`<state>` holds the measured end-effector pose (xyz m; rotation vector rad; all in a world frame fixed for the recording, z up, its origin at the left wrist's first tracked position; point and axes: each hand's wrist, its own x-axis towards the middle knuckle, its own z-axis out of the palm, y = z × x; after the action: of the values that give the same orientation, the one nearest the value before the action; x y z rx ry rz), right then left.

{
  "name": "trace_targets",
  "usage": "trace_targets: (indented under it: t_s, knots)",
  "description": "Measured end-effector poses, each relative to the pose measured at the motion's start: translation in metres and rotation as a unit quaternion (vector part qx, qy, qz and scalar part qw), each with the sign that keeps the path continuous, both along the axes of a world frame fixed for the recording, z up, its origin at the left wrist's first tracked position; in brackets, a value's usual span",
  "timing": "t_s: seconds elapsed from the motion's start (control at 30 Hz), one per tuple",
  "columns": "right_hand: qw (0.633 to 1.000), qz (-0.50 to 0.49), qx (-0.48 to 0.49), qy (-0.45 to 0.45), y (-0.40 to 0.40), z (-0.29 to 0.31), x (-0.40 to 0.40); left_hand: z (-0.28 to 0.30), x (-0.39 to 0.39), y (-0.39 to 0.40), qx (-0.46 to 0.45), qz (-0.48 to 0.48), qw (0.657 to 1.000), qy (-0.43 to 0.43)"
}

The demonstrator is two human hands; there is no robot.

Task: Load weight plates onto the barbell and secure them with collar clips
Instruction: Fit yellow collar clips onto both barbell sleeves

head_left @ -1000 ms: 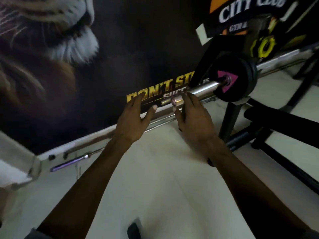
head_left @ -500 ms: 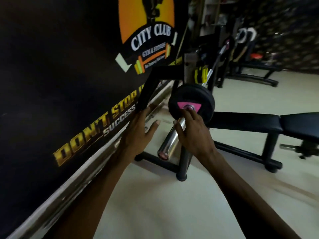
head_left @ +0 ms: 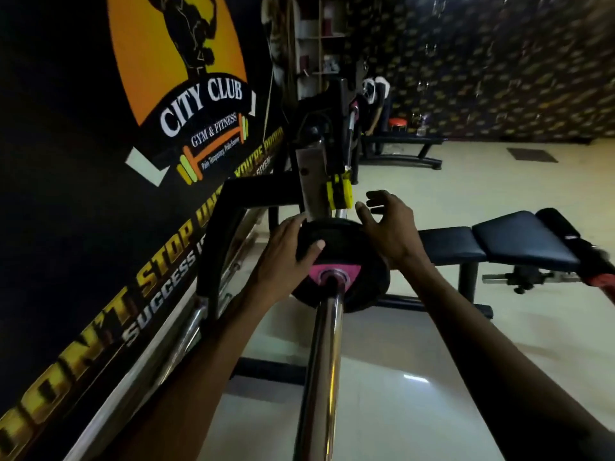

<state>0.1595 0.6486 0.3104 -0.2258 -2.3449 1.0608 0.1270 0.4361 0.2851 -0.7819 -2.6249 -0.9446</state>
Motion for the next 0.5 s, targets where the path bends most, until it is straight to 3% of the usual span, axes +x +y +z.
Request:
trace_targets:
  t_s: [0.13,0.27,0.5]
  knots:
    - [1.0,-0.007,-0.013,-0.028,0.021,0.005,-0.054,0.0,-0.03,0.014,-0.002,-0.048,0.999,-0.026]
    - [0.992,0.055,-0.031,-0.11,0.037,0.003,-0.089,-0.008,-0.045,0.01,0.012,-0.073,0.996,-0.048]
    - [0.993,0.058,-0.049,-0.095,0.035,-0.006,-0.109,-0.008,-0.055,0.004,0.014,-0.095,0.994,-0.058]
